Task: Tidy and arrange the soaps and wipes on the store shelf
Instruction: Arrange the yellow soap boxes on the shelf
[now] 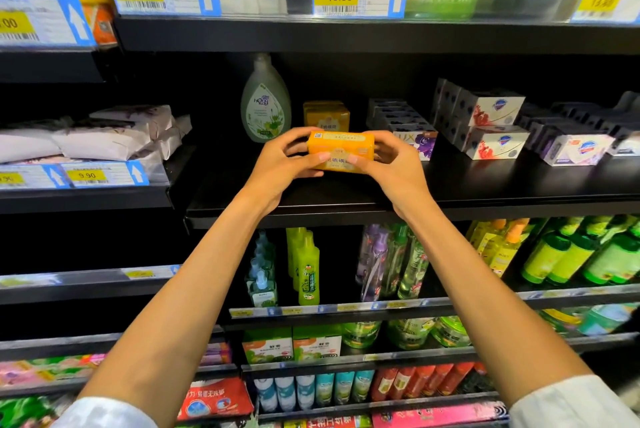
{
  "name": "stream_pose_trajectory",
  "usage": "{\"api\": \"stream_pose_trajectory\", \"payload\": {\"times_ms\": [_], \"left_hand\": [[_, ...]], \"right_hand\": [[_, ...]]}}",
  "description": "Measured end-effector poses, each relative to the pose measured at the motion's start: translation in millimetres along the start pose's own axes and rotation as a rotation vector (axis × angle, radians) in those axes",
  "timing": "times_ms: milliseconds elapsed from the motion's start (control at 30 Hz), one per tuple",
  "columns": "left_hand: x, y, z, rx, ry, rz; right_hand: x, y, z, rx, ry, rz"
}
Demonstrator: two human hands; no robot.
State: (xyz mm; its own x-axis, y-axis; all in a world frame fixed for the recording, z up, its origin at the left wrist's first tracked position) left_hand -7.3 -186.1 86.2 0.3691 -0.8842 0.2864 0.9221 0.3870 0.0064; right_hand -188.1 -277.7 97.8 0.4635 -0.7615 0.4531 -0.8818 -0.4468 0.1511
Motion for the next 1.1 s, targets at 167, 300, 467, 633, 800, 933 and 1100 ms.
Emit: {"api": "stream_pose_trajectory", "payload": {"times_ms": [167, 300, 467, 633, 800, 933, 1100], "left_hand": [[0, -12, 0, 0.133, -0.013, -0.105], [-4, -32, -6, 0.395, 0.013, -0.341], [-14, -53, -17, 0.770, -0.058, -0.587], [-13, -54, -21, 0.849, -0.115, -0.608], [-13, -53, -20, 0.863, -0.129, -0.586], [-13, -52, -21, 0.844, -0.123, -0.587], [-12, -51, -22, 0.830, -0.110, -0.580]], "right_hand": [[-10, 22, 1, -0.026, -0.031, 0.064], [-21, 59, 6, -0.076, -0.054, 0.146], [-37, 108, 17, -0.140, -0.107, 0.251], [-42, 134, 22, -0.278, -0.124, 0.296], [-40, 154, 29, -0.445, -0.154, 0.325], [-32, 159, 30, -0.503, -0.172, 0.328], [-26, 159, 24, -0.538, -0.172, 0.296]]}}
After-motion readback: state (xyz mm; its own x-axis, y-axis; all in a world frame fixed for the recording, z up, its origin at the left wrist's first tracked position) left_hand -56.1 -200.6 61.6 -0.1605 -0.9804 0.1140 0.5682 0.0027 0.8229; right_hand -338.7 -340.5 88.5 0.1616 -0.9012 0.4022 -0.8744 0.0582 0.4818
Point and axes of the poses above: each hand's wrist, its own x-axis towards the middle knuckle, its own y-axis out of the back of the hand, z = x × y, the point moved 8 cm from there along x, towards the middle knuckle, and after that the axes turned 1 degree about -y, right-handed, at the moved point
